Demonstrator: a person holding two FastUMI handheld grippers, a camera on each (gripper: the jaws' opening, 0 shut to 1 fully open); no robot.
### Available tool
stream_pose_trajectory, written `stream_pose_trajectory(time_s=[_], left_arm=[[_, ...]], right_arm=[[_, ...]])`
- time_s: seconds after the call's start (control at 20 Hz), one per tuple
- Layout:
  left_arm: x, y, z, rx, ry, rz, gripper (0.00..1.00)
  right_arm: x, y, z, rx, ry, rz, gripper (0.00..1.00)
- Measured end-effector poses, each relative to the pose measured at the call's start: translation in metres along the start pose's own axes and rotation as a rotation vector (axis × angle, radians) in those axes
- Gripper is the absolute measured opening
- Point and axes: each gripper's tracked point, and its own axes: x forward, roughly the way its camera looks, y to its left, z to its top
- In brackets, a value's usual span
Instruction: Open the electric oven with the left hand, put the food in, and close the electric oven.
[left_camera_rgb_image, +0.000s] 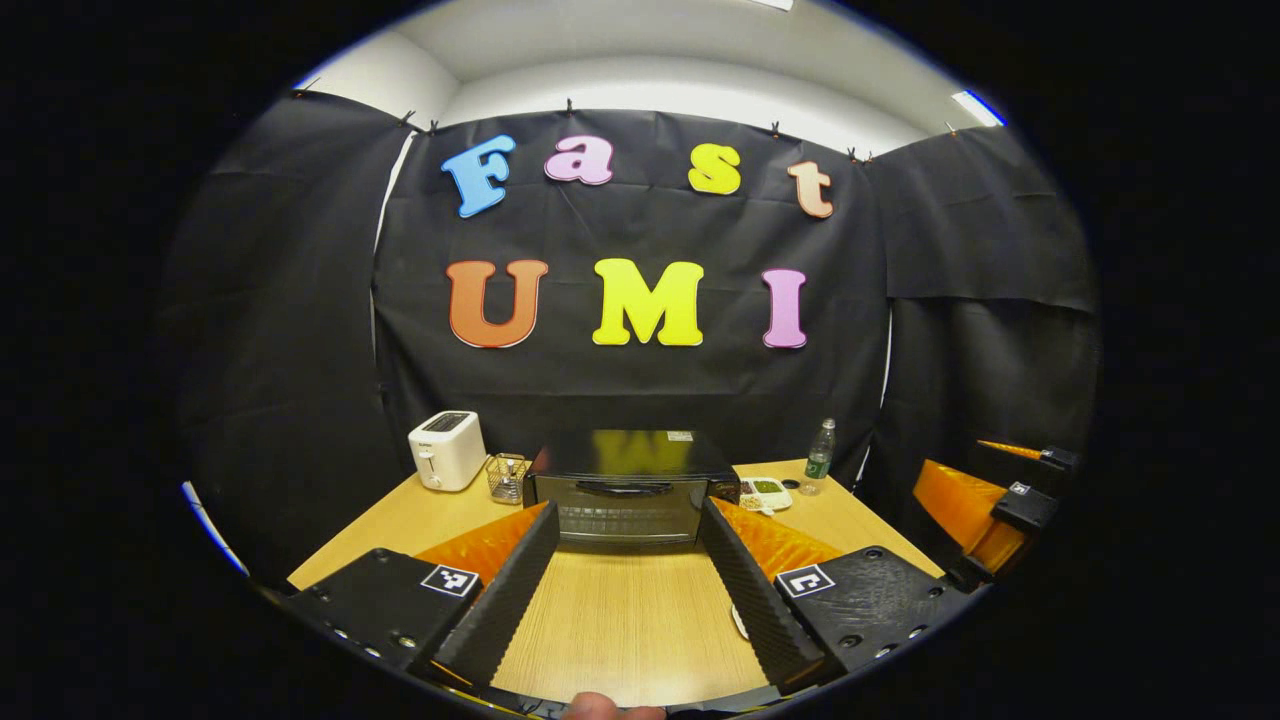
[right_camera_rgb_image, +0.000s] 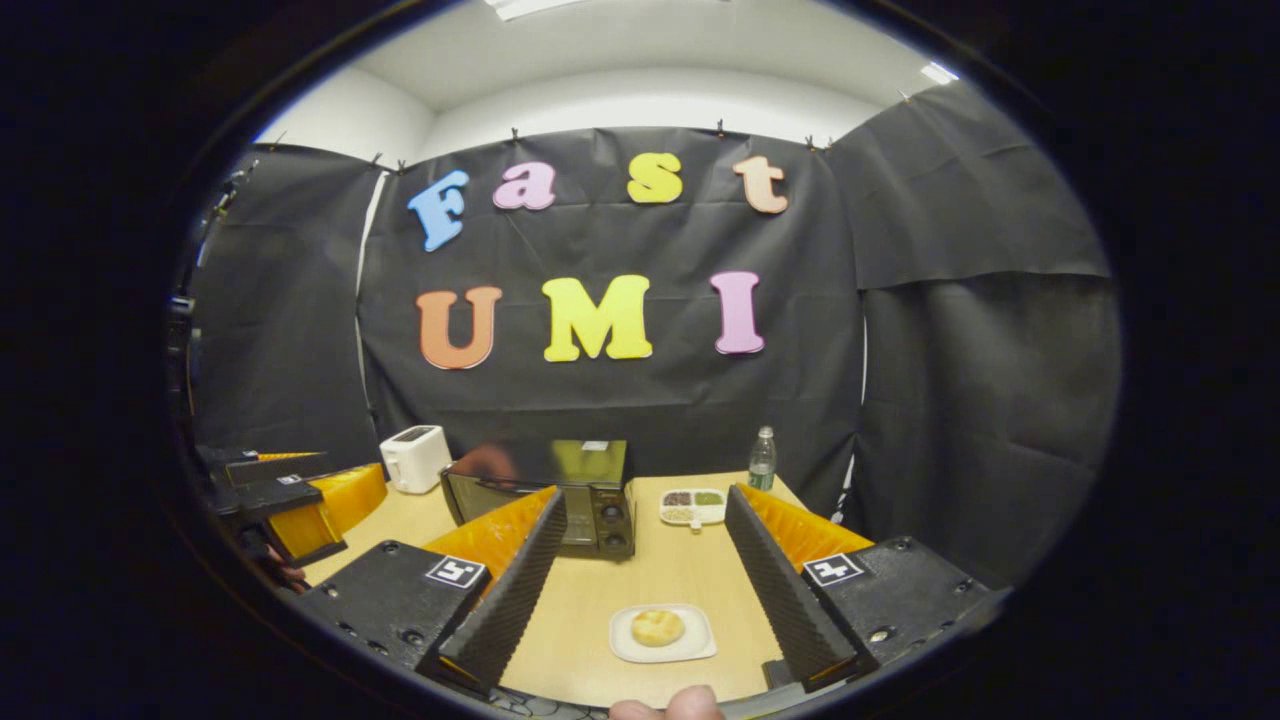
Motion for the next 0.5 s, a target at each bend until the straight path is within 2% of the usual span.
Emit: stream_pose_trajectory(time_s=[0.35,0.5], left_arm=[[0.105,-0.007,0.010,0.016,0.025,-0.030,0.93],[0.154,-0.009,0.001,0.029,0.043,-0.028,0.93]], right_arm=[[0.046,-0.027,0.000,0.033,0.003,-0.034,0.97],[0.063,-0.030,-0.006,0.023,0.021,-0.018,0.98]])
